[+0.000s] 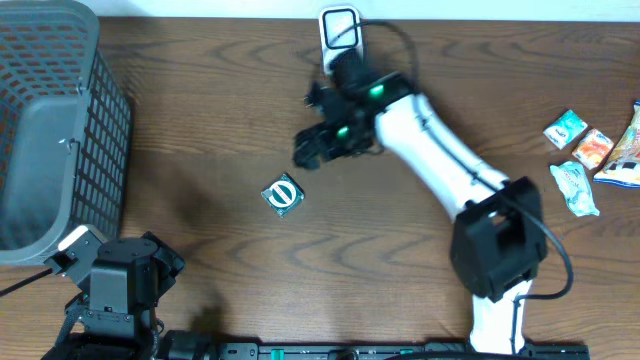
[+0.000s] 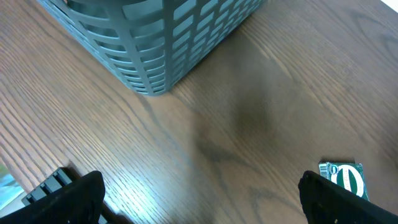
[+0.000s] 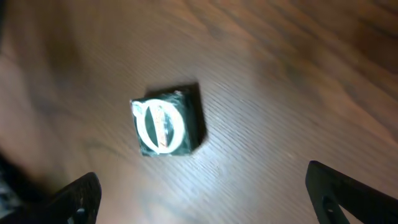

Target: Scan the item barcode

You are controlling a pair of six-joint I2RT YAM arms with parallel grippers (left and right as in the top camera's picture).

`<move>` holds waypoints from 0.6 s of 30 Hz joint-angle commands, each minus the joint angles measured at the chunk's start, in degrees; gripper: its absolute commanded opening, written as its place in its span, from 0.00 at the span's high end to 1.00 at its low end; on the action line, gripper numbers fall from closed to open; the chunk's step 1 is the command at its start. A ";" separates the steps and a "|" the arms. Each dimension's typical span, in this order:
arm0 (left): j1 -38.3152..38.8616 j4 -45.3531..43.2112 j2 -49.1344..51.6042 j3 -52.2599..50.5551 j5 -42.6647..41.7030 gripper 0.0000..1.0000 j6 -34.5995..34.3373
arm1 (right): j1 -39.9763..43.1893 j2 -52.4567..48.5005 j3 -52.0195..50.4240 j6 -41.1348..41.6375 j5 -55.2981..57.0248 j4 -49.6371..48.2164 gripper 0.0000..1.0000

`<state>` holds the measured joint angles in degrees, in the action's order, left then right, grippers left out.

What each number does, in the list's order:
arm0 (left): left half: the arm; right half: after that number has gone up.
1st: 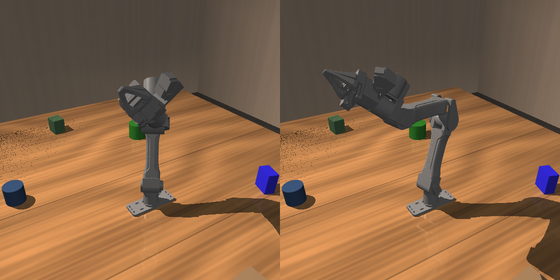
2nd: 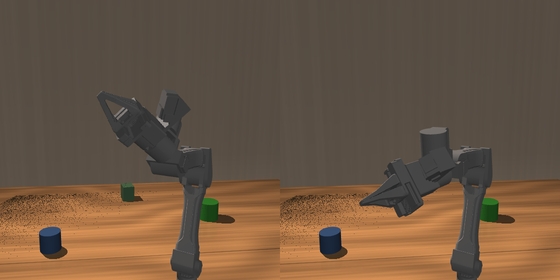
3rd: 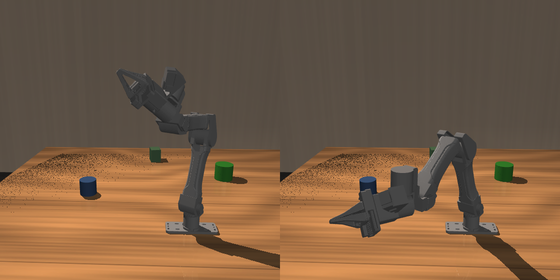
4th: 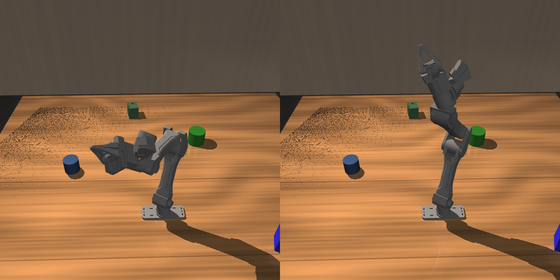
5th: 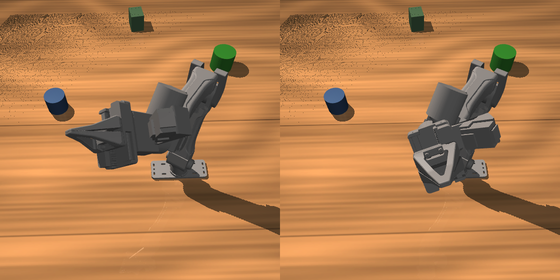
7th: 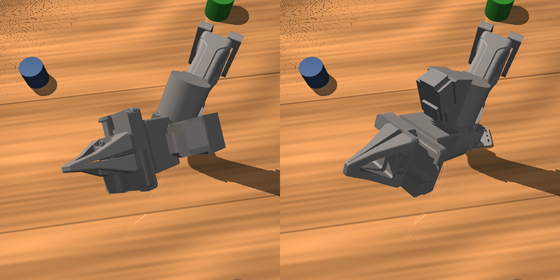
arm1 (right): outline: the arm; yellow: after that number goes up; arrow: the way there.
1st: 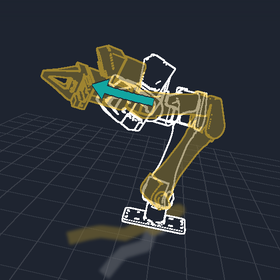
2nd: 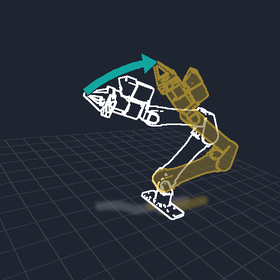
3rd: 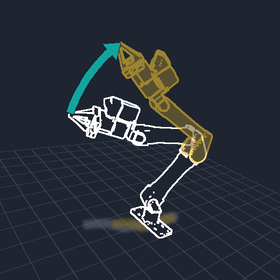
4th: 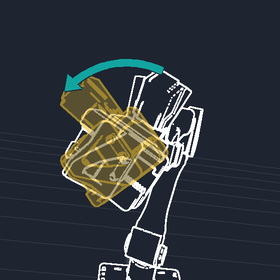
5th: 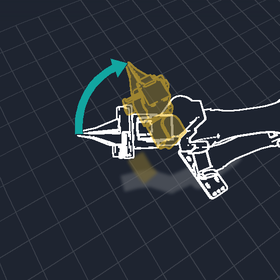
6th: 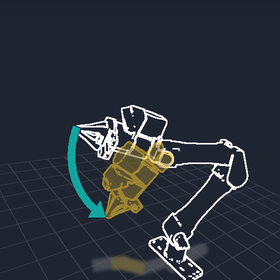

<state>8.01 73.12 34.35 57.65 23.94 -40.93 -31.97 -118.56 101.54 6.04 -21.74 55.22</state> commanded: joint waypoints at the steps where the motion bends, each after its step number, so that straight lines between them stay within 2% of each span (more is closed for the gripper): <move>1: -0.17 0.15 -0.07 0.00 0.96 0.02 -0.74 | -5.75 1.25 0.46 0.66 13.18 -2.01 0.01; 8: -0.17 0.15 -0.07 0.00 0.96 0.02 -0.74 | -10.88 1.22 0.28 0.59 24.81 -3.08 0.01; 15: -0.17 0.15 -0.07 0.00 0.96 0.02 -0.74 | -11.45 1.22 -0.42 -0.44 23.32 -4.90 0.01; 18: -0.17 0.15 -0.07 0.00 0.96 0.02 -0.76 | -11.65 1.07 -1.05 -4.59 19.52 -5.70 0.01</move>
<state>8.01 73.12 34.35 57.65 23.97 -40.93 -43.22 -118.56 101.51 5.41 0.54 50.17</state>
